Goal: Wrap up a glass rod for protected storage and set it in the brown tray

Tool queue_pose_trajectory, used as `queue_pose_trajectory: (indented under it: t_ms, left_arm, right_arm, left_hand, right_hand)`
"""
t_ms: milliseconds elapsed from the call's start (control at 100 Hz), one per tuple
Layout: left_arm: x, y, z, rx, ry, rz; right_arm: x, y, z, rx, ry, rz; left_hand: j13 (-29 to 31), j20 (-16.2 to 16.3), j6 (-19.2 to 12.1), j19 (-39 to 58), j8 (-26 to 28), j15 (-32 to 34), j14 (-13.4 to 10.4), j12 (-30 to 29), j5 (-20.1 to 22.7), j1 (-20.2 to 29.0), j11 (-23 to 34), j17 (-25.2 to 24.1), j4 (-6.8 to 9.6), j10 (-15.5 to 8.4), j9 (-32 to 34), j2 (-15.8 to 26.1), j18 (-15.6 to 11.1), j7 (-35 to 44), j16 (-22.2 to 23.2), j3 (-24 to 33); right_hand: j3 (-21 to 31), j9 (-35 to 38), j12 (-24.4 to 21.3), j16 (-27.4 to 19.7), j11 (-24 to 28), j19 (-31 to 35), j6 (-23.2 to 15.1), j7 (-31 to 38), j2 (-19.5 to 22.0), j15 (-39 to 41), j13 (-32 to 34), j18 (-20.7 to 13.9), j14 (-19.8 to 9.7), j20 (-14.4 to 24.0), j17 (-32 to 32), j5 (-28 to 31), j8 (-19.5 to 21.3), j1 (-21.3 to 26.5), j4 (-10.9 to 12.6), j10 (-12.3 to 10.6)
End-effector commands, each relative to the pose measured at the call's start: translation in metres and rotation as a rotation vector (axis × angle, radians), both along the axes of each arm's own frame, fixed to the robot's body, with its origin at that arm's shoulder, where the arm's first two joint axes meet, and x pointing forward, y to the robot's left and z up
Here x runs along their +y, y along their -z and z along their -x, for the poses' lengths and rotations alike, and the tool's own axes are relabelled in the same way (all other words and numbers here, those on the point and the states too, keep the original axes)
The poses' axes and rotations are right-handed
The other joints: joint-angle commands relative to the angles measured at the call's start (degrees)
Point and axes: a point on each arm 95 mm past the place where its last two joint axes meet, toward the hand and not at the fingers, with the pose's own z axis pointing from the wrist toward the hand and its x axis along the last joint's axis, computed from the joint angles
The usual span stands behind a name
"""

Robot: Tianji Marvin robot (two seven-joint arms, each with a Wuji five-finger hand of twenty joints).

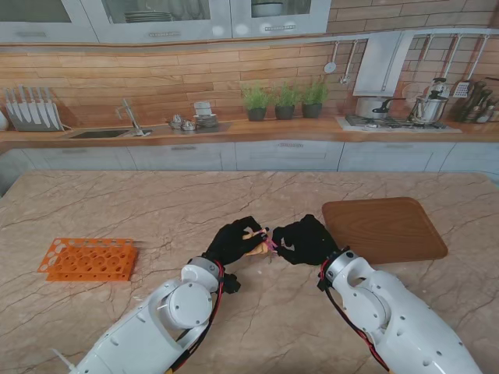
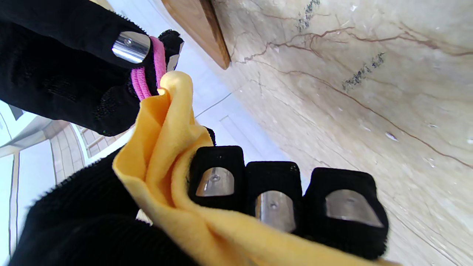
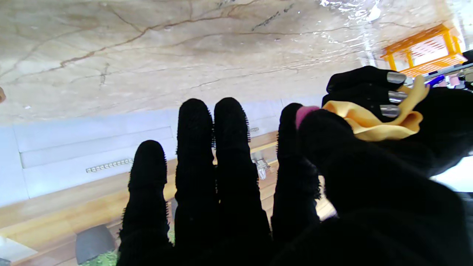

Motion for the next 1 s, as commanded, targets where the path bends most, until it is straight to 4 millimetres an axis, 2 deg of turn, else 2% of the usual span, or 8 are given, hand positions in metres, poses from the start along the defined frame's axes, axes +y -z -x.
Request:
queue_pose_trajectory:
  t_ms: [0,250,990]
  left_arm:
    - [-0.003,-0.002,0.001,0.007,-0.003,0.012]
    - [-0.002,-0.001,0.001,0.020,-0.001,0.007]
    - [-0.004,-0.001,0.004,0.044,0.057,-0.013]
  right_arm:
    - [0.002,-0.001,0.003,-0.010,-0.022,0.004]
    - [0.003,-0.010,0.000,-0.075,-0.062,0.019]
    - [0.007,-0.027,-0.018,-0.154,-0.120,0.008]
  left_hand:
    - [1.47,0.99,0.99,13.60,1.18,3.28,-2.82,1.91,-0.53,8.04,3.18,0.72,3.67,-5.27,1.65,-0.16,0.99,2.93,0.18,4.81]
    - [1.47,1.33,2.46,14.04,0.91,3.28,-2.82,1.95,-0.40,8.21,3.27,0.78,3.94,-5.35,1.84,-0.32,0.75,3.33,0.18,4.69]
    - [1.47,3.08,2.46,14.71,1.11,4.08,-3.28,1.97,1.87,6.39,3.59,0.94,4.80,-5.35,2.76,-2.25,-0.16,3.55,0.71,8.26]
  right_hand:
    - [2.10,1.74,-0.53,-0.05,1.10,1.62,-7.96,2.89,-0.98,1.10,1.07,0.87,-1.59,-0.03,0.06,2.38,1.67,2.89,-0.09,0.24]
    - [1.45,1.24,-0.22,-0.04,1.60,1.60,-9.60,2.83,-0.03,1.26,0.99,0.64,-1.92,-0.26,0.03,1.67,3.52,3.17,-0.52,0.14]
    - [-0.41,0.80,-0.16,-0.07,2.28,1.92,-11.09,2.49,1.38,1.64,0.82,0.41,-2.32,-0.60,0.05,0.55,5.41,3.57,-0.47,-0.32]
